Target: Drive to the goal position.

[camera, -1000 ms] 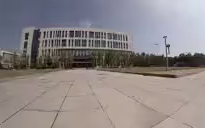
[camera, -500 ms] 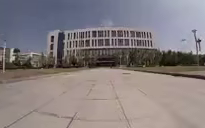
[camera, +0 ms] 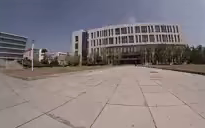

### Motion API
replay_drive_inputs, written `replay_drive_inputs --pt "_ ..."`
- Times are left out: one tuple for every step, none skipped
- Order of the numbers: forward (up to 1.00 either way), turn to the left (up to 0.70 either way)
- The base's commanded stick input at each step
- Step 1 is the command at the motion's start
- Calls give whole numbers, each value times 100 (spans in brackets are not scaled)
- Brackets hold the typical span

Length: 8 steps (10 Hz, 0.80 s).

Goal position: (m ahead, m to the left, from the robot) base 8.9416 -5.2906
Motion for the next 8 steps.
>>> replay_drive_inputs --pt "70 2" --pt "70 2" --pt "70 2" --pt "70 2" --pt "70 2" --pt "70 2" --pt "70 2" --pt "70 2"
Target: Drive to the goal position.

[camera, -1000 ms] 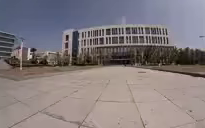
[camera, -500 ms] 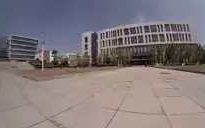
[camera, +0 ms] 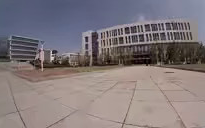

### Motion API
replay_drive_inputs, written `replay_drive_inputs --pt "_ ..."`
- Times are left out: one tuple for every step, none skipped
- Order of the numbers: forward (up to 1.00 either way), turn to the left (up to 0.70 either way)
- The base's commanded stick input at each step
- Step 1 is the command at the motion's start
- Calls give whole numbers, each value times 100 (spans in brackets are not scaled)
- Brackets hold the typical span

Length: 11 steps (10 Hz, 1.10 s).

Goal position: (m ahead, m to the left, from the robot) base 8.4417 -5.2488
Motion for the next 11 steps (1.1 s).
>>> replay_drive_inputs --pt "70 2" --pt "70 2" --pt "70 2" --pt "70 2" --pt "70 2" --pt "70 -6" --pt "70 -18" --pt "70 -34" --pt "70 -34" --pt "70 -34" --pt "70 -34"
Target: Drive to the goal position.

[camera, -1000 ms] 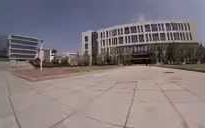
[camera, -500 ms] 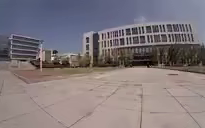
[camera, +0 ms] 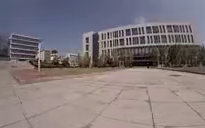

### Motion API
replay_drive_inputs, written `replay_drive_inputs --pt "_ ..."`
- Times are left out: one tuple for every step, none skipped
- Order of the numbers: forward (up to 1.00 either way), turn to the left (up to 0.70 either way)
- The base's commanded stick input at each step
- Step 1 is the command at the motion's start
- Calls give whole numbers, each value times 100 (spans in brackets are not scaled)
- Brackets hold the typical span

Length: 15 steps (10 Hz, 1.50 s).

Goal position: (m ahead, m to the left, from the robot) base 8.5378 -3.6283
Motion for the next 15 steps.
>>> replay_drive_inputs --pt "70 -34" --pt "70 -34" --pt "70 -34" --pt "70 -25" --pt "70 -2" --pt "70 0" --pt "70 0" --pt "70 0" --pt "70 0" --pt "70 0" --pt "70 0" --pt "70 0" --pt "70 0" --pt "70 0" --pt "70 0"
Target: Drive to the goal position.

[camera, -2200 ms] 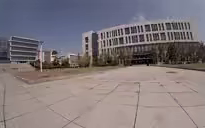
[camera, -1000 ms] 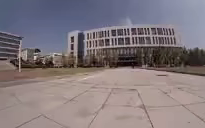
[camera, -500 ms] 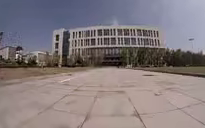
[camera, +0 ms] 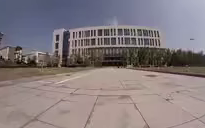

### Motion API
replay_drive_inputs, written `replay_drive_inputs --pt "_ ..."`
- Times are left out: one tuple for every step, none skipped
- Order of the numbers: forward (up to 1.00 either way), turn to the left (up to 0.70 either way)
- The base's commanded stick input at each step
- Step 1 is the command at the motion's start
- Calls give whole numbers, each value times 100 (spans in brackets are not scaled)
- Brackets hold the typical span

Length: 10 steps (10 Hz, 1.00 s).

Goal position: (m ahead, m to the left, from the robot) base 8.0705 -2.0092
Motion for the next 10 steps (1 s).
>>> replay_drive_inputs --pt "70 0" --pt "70 0" --pt "70 0" --pt "70 0" --pt "70 0" --pt "70 0" --pt "70 0" --pt "70 0" --pt "70 0" --pt "70 0"
